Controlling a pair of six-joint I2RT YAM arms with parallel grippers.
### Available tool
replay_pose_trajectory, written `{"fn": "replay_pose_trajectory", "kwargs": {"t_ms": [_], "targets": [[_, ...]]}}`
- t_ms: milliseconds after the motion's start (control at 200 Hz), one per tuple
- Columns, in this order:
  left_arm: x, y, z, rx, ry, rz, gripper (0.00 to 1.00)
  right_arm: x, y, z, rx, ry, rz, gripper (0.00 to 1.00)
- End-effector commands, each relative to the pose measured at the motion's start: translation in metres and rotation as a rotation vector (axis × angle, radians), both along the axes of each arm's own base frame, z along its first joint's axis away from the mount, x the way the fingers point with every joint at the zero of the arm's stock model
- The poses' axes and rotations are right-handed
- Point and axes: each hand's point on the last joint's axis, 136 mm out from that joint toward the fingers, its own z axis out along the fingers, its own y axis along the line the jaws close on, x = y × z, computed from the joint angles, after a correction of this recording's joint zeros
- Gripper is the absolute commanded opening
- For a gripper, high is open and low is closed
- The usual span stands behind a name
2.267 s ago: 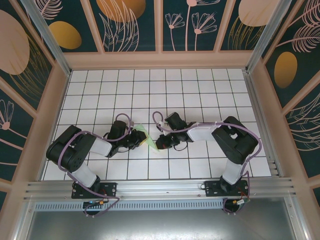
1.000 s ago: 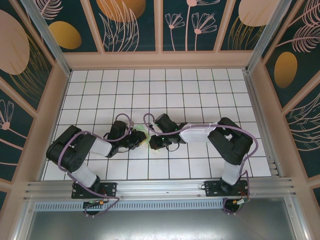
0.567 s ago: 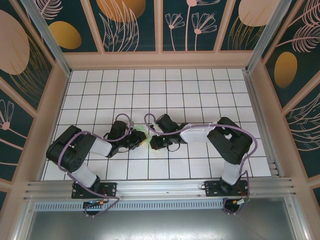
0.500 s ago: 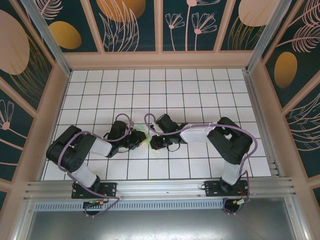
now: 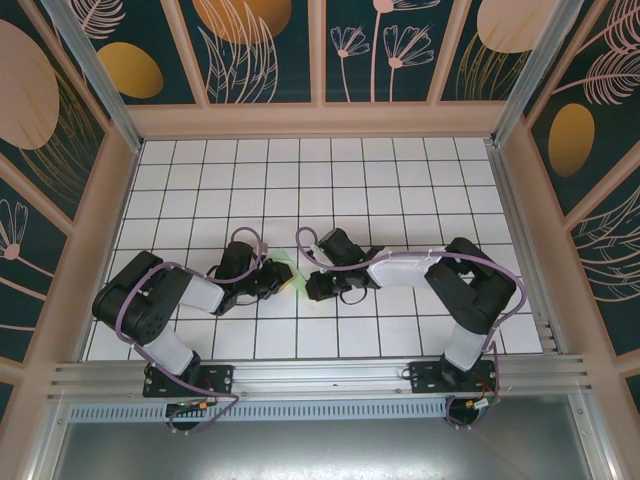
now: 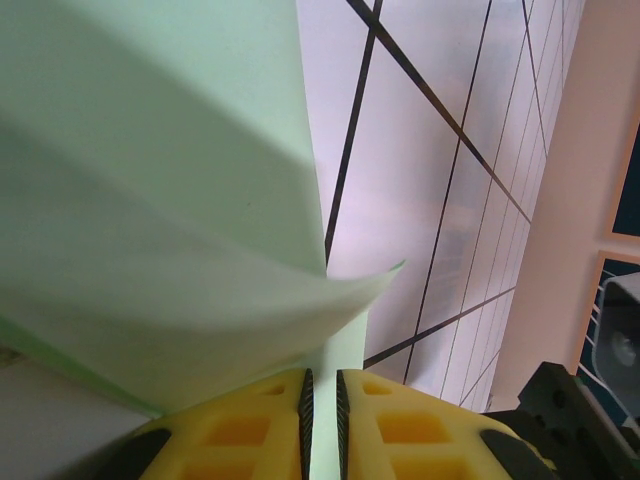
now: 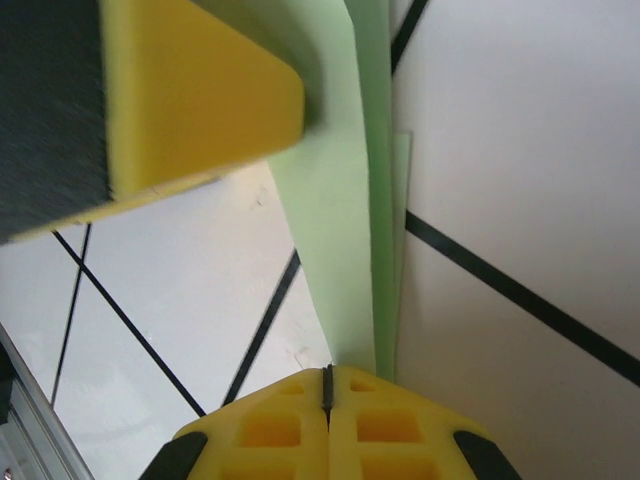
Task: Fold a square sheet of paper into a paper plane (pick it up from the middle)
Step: Fold the wing for the fifth time at the center of the table.
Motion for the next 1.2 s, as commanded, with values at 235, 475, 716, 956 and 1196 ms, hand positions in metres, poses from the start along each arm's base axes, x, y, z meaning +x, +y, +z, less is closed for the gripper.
{"fn": "replay_pose_trajectory", "kwargs": {"t_ms": [235, 475, 716, 956, 1196], "targets": [[-0.024, 0.037, -0.058, 0.220, 0.148, 0.065, 0.18, -0.011, -0.018, -0.023, -0.081, 0.061, -0.014, 0.00], [-0.024, 0.037, -0.058, 0.222, 0.149, 0.064, 0.18, -0.013, -0.022, -0.030, -0.105, 0.072, -0.017, 0.00], [-0.024, 0.038, -0.059, 0.225, 0.151, 0.063, 0.18, -0.008, -0.011, 0.001, -0.033, 0.037, -0.006, 0.00], [-0.025, 0.038, -0.060, 0.227, 0.151, 0.064, 0.18, -0.012, -0.010, 0.002, -0.027, 0.050, 0.006, 0.00], [-0.025, 0.038, -0.061, 0.229, 0.152, 0.063, 0.18, -0.016, -0.016, -0.008, -0.057, 0.069, -0.001, 0.00]]}}
